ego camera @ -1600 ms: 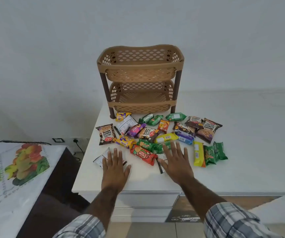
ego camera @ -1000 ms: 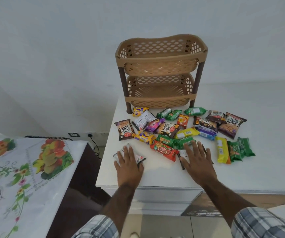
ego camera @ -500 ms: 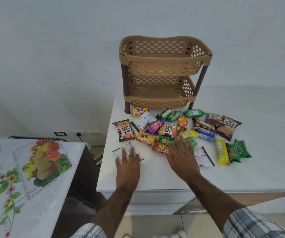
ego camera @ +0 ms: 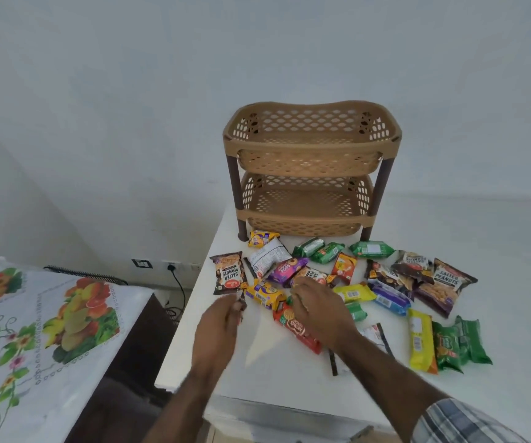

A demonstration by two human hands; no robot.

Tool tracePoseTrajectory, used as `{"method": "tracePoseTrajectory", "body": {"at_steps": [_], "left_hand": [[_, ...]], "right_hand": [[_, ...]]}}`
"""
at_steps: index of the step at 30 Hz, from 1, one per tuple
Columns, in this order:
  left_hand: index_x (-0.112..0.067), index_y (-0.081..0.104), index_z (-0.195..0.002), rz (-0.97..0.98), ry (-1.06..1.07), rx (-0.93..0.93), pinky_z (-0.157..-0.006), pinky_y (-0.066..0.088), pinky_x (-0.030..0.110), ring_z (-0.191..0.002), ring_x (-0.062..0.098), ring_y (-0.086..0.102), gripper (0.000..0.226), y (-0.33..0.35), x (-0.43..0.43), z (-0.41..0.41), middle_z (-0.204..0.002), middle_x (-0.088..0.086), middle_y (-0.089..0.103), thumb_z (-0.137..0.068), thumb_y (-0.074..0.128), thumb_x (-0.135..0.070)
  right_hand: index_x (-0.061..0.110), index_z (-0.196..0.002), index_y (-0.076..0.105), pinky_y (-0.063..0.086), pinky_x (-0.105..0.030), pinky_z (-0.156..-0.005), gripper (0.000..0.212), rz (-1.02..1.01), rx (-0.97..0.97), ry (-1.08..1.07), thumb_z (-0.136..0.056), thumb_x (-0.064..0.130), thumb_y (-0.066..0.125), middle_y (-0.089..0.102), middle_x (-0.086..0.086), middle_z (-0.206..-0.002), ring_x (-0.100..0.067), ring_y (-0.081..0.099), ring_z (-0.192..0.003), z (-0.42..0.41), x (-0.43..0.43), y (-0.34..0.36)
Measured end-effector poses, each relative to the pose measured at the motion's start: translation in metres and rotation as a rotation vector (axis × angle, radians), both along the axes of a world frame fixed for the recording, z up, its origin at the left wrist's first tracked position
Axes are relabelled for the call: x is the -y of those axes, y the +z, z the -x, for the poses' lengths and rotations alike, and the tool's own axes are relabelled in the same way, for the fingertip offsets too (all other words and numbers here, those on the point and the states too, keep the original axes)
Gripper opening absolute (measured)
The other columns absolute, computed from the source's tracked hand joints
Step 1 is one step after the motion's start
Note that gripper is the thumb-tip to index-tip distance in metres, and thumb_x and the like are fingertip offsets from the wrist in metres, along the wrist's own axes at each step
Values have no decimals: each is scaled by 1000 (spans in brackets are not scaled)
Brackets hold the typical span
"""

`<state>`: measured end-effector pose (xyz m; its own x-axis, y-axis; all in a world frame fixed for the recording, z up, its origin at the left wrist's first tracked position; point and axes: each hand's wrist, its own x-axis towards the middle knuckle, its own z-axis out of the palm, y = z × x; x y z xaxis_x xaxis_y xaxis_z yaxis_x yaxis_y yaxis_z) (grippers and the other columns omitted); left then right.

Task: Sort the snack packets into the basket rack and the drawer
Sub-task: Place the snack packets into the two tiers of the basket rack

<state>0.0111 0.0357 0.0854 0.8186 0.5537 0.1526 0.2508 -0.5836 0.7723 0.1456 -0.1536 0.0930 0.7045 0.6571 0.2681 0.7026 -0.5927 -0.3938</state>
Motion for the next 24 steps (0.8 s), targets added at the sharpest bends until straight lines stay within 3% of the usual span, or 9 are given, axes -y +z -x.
{"method": "tracePoseTrajectory", "body": {"at_steps": [3,5,7,9,11,16,20,22,24], "left_hand": [[-29,70,-92,425,128,90,-68,55,32,-83,21,72,24,34,5,-11,-89,-6,75,-105,51,-23],[-15,70,-104,856,162,141,-70,59,35,-84,26,74,24,46,6,-23,-99,10,77,-106,47,-24],[-10,65,-118,1227,136,143,-81,60,44,-93,29,73,31,52,2,-34,-111,17,74,-107,42,-28],[-8,63,-124,1454,111,129,-90,57,52,-99,32,71,36,51,-3,-45,-117,20,72,-106,42,-32],[-4,63,-123,1526,108,135,-92,55,54,-101,35,70,39,50,-6,-59,-118,22,71,-106,44,-34],[-12,69,-113,1212,100,36,-82,60,43,-99,28,73,37,49,-26,-96,-106,13,77,-107,42,-37],[-27,69,-88,515,158,-92,-87,56,44,-92,19,69,23,30,-62,-118,-95,-2,73,-100,51,-35],[-19,69,-101,305,169,-164,-79,50,31,-92,18,64,17,16,-79,-127,-100,-3,66,-95,57,-30],[-9,62,-122,204,175,-238,-83,49,32,-107,27,62,40,-5,-97,-137,-115,10,62,-89,62,-32]], "right_hand": [[23,-121,65,53,-33,-85,35,-123,-293,-30,-100,44,47,66,7,-114,-11,63,-100,-11,-14,22],[21,-132,61,52,-32,-91,48,-272,-678,-76,-95,50,60,67,6,-125,-10,64,-107,-17,-25,35],[10,-130,59,59,-42,-87,55,-472,-1165,-88,-90,47,70,70,-9,-122,-22,70,-107,-25,-34,43],[6,-127,60,60,-48,-84,50,-553,-1483,-41,-90,37,74,73,-14,-116,-29,72,-104,-33,-37,45],[9,-125,63,56,-56,-93,46,-509,-1556,4,-87,30,78,73,-14,-117,-34,70,-109,-41,-40,43],[6,-115,67,58,-53,-89,34,-572,-1476,-182,-84,12,80,76,-16,-106,-35,73,-101,-62,-61,47],[4,-105,67,61,-48,-81,25,-770,-1369,-385,-83,8,80,76,-18,-104,-31,75,-90,-101,-75,58],[4,-99,67,61,-50,-82,21,-837,-1272,-486,-83,8,80,75,-19,-102,-32,74,-90,-126,-82,67],[3,-95,68,64,-47,-72,19,-861,-1163,-568,-82,7,81,75,-16,-93,-29,74,-80,-151,-89,77]]}}
